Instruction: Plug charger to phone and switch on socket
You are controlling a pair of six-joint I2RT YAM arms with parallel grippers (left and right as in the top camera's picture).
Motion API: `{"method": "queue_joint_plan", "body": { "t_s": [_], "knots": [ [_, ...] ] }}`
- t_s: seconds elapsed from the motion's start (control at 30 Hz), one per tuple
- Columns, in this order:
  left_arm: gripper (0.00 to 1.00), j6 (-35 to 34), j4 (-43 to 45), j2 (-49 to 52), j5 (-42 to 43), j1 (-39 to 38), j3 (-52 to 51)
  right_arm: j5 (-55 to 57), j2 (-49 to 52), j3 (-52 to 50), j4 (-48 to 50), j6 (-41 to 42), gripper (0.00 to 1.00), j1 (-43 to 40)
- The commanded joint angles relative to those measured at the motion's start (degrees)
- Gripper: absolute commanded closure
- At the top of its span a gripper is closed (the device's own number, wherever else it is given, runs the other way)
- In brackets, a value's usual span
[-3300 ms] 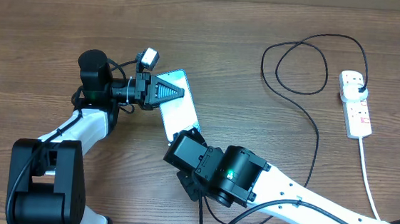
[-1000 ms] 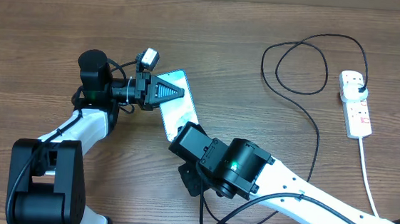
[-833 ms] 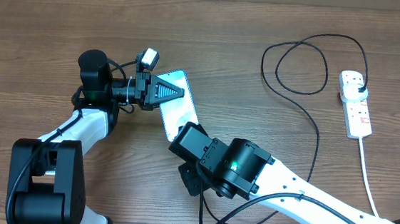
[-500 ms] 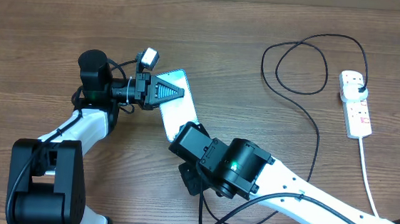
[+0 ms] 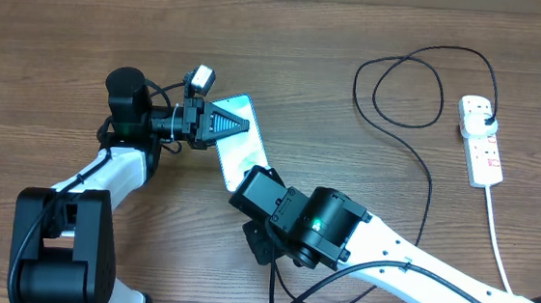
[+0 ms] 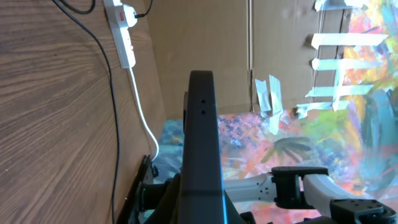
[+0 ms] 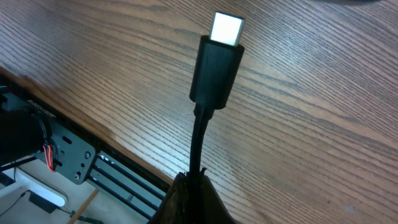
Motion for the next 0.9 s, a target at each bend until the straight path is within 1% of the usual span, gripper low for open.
{"method": "queue_joint_plan", "body": {
  "t_s": [0.0,0.67,0.87],
  "knots": [
    [0.96,-1.68,0.31,-0.13,1.27,-0.37,0.83,0.7,0.13,-0.13,0.28,0.22,0.96,-0.17],
    [0.96,-0.37,0.31,-0.13,1.25,-0.37,0.83,0.79,0.13,-0.13,1.86,-0.28,0.96,-0.17],
    [0.96,-0.37,0.31,-0.13,1.25,-0.37,0.83,3.37,0.13,-0.13,1.88,-1.75,0.96,-0.17]
  ]
}}
